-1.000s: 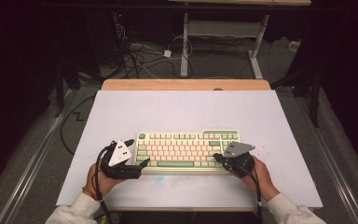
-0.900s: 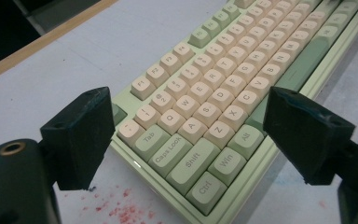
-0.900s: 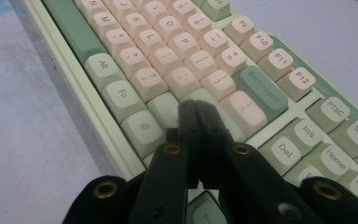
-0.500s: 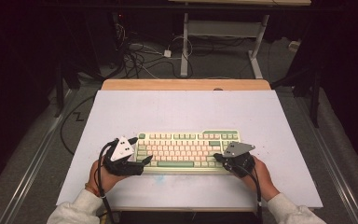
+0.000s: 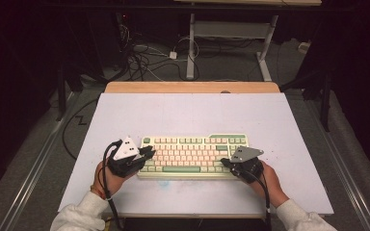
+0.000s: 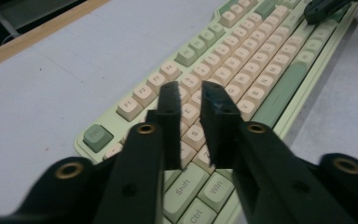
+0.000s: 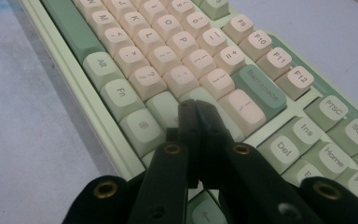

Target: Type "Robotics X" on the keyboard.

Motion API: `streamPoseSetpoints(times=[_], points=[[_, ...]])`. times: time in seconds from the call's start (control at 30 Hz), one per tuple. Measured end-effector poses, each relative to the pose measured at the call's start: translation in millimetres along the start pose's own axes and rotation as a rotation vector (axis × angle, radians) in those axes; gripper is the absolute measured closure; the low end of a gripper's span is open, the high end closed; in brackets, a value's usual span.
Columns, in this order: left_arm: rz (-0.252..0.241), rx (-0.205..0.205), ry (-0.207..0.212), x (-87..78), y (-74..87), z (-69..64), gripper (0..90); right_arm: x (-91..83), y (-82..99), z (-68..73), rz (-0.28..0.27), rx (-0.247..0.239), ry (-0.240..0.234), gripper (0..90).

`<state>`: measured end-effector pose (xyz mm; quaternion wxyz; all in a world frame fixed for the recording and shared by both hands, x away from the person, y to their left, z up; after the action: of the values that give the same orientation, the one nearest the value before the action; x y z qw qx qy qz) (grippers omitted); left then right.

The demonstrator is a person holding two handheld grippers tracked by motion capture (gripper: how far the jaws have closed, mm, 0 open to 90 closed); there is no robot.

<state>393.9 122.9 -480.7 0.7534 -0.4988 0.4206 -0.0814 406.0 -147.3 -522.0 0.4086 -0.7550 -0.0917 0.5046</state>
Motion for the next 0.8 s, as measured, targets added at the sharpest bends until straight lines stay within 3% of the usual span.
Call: streamPoseSetpoints(times=[0.1,0.3,0.47,0.8], points=[[0.019,0.011,0.007,4.0,-0.9,-1.6,87.8,0.0,0.1,0.0,0.001,-0.003,-0.001,90.0],[0.053,0.026,0.024,14.7,-5.9,-4.9,87.9,0.1,0.2,-0.1,0.002,-0.004,0.0,90.0],[0.093,0.036,0.069,31.5,-11.7,-11.5,87.9,0.2,0.2,0.1,0.0,-0.001,0.002,90.0],[0.163,0.053,0.084,56.7,-11.9,-15.1,87.9,0.1,0.4,0.5,-0.001,-0.002,0.008,90.0]])
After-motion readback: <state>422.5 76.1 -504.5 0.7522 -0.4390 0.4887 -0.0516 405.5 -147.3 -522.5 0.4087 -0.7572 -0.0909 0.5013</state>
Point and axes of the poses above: each handheld gripper's, and its own axes: x roughly forward along the jaws, y roughly out of its underside, z roughly to its left, the point moved 10 cm from there along x, roughly forward along the jaws, and after that the axes turned 5 degrees about -y, right-handed, at the moved point
